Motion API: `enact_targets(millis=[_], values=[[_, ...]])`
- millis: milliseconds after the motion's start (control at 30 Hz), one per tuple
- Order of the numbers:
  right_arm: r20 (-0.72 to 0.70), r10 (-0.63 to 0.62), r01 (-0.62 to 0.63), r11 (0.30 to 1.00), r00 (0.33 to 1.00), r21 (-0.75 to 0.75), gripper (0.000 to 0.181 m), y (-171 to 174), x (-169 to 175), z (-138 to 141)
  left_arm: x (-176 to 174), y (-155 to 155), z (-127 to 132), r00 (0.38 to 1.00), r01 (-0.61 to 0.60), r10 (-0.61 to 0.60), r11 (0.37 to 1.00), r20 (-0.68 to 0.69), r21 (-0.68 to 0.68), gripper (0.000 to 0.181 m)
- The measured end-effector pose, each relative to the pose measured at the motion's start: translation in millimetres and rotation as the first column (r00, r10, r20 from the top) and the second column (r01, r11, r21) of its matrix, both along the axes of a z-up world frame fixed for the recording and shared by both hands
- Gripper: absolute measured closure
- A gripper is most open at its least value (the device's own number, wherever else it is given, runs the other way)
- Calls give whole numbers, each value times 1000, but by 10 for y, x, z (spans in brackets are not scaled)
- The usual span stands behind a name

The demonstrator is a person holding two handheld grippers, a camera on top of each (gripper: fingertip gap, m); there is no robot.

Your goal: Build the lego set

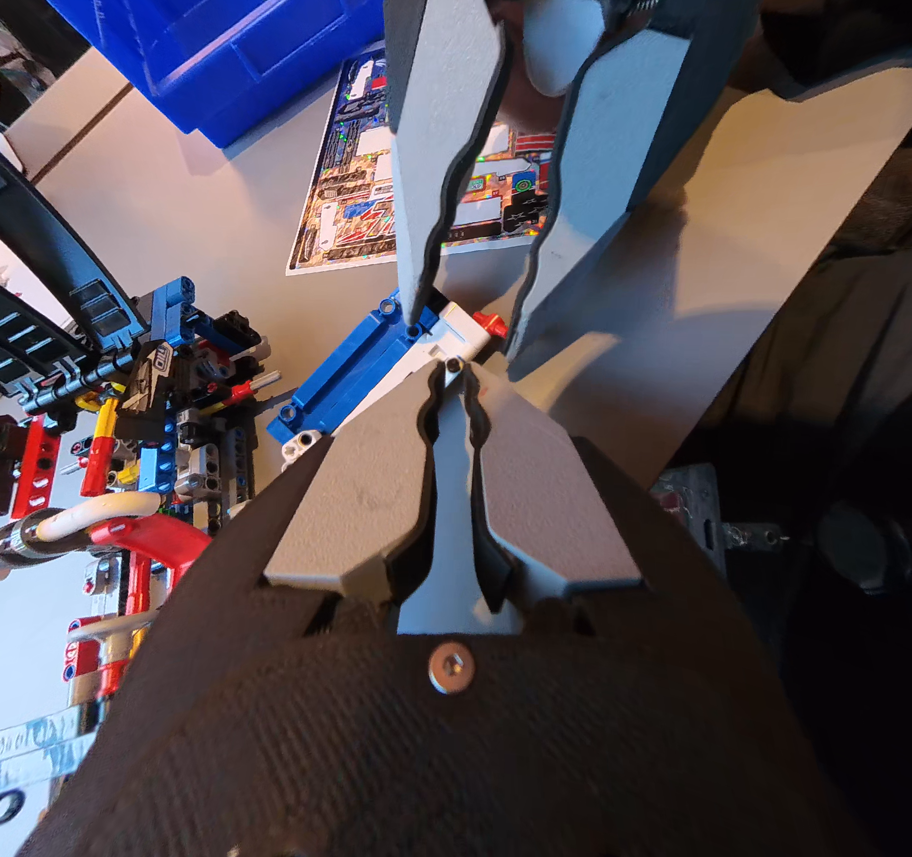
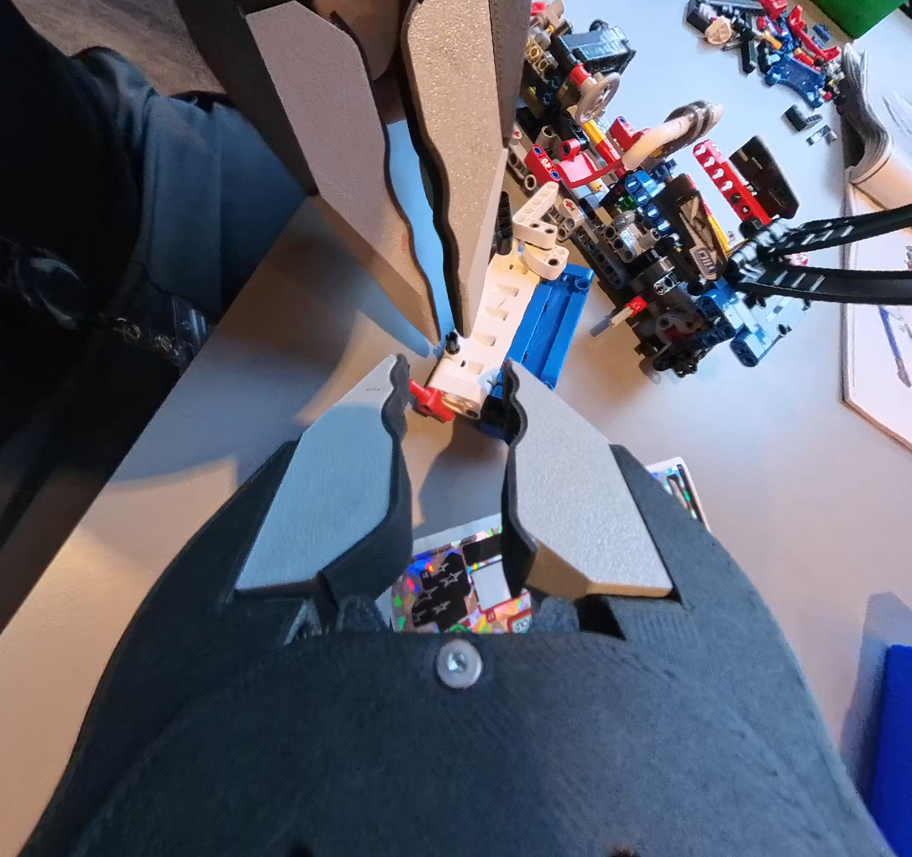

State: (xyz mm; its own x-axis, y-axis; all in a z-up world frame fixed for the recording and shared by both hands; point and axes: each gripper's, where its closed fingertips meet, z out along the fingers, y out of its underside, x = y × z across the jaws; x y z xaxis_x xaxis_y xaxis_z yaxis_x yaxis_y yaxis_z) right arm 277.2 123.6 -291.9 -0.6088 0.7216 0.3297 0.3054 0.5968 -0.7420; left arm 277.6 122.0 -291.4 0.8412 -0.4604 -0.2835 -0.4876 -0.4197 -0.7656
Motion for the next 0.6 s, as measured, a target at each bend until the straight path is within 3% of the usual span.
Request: enact_targets(millis=[100, 333, 600], values=[[-45, -2, 1, 1000, 999, -6, 147, 17, 14, 101, -9, 1, 0, 1000, -3, 3, 1000, 8, -4, 177], [2, -24, 23, 999, 1000, 48, 145, 64, -3, -62, 11, 27, -18, 1000, -10, 10, 1000, 24, -12, 177], [-3, -34, 34, 999, 999, 39, 148, 68, -16, -58, 65, 36, -20, 1000, -1, 1, 1000, 12, -8, 177]])
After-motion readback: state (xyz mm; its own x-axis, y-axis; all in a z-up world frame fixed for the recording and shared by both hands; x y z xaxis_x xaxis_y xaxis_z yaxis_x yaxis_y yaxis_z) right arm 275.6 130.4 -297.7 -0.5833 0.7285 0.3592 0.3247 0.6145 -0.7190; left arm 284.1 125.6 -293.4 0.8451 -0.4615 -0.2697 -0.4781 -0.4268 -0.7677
